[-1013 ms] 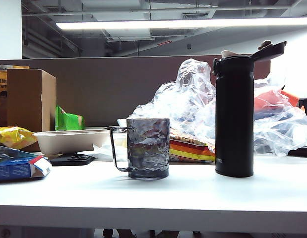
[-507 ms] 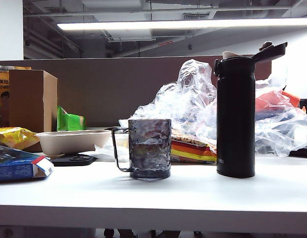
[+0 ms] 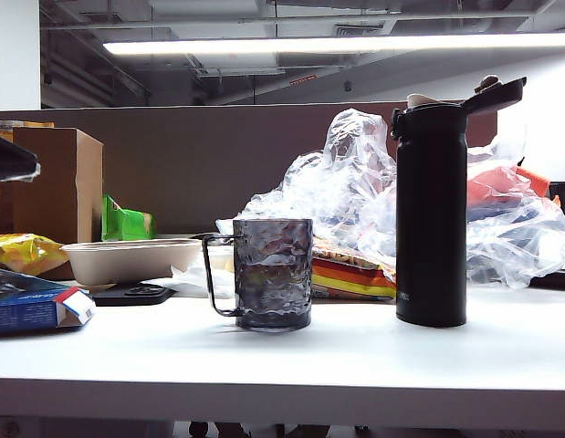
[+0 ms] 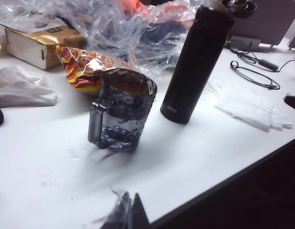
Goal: Pick up the black thermos, pour some water into the cup, then place the black thermos back on the table.
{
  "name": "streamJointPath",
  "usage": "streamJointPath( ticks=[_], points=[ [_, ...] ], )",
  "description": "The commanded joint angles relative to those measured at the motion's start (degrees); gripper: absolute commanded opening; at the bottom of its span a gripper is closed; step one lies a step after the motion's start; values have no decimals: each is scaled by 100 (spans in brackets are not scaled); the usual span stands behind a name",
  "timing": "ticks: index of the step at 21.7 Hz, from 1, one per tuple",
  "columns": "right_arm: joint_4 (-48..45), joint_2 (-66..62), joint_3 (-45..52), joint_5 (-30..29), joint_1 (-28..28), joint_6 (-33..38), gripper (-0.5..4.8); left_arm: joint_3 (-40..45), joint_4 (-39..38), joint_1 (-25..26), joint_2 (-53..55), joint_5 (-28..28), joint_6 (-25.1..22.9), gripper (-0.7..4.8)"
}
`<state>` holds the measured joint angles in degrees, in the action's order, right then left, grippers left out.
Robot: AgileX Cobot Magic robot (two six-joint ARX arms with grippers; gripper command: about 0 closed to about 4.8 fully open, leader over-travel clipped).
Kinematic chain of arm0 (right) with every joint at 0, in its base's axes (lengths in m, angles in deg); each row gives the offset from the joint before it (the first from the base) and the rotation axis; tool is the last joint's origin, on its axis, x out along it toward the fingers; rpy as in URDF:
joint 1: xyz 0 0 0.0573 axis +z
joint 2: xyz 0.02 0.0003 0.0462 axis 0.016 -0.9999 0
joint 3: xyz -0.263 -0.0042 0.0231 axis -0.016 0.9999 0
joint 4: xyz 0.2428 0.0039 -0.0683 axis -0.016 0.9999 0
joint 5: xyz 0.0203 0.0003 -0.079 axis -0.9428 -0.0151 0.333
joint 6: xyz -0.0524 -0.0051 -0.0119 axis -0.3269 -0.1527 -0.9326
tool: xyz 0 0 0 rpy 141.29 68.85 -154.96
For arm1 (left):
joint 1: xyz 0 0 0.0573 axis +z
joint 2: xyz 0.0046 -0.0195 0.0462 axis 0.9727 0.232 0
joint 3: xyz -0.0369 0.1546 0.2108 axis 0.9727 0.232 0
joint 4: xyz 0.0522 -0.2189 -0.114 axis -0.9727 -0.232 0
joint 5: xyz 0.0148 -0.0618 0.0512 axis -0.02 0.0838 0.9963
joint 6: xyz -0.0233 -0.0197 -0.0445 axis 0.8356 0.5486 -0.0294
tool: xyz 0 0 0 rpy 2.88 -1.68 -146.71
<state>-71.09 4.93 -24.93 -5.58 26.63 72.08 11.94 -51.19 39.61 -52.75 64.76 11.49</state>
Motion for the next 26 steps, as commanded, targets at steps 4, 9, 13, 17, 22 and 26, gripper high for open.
streamJointPath(
  ticks=[4,9,13,17,22,26],
  points=[
    [120,0,9,-17,7,20,18,-7,-35,-2,0,13,-66,-3],
    [122,0,9,-35,-114,20,18,-13,-35,221,0,-98,-66,-3],
    [120,0,9,-455,-1480,20,18,-11,-37,2293,0,-1364,-66,-3],
    [120,0,9,-251,-2780,17,18,-11,-35,3947,0,-1279,-81,-3],
    [122,0,9,13,-3237,17,18,-7,-37,4537,0,-669,-81,-3],
    [120,0,9,85,-3086,17,18,-7,-39,4533,0,-485,-81,-3]
  ],
)
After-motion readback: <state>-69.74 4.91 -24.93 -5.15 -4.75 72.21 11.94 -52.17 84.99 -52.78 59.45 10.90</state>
